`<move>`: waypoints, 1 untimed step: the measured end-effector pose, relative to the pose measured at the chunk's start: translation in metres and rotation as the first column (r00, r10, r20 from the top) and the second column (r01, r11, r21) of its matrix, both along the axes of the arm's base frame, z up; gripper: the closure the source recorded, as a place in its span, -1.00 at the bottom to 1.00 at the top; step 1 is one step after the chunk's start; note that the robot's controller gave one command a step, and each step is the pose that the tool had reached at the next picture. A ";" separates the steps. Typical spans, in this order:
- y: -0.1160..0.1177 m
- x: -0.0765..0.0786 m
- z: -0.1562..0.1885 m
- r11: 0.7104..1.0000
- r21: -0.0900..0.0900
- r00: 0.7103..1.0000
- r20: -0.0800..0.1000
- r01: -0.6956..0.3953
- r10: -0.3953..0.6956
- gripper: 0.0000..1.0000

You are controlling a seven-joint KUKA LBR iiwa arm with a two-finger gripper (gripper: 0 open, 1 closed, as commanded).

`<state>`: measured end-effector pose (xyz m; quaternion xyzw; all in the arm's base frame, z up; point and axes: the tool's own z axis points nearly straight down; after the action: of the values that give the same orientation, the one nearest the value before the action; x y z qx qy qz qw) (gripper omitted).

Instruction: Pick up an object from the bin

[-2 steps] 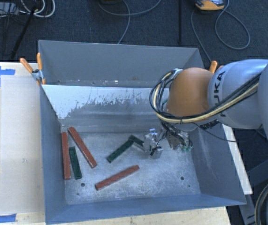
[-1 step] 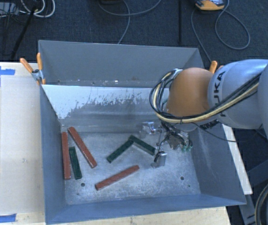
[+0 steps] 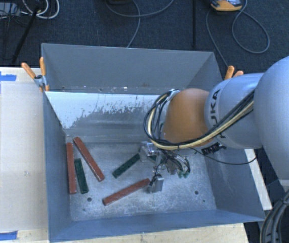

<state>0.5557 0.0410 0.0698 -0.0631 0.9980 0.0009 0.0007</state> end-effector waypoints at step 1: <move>-0.001 0.000 0.000 1.000 -0.002 1.000 0.000 -0.002 0.002 1.00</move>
Offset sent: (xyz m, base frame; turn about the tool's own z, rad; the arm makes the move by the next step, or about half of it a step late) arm 0.0000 0.0000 0.0000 0.0000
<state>0.5561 0.0396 0.0701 -0.0638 0.9980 0.0000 0.0006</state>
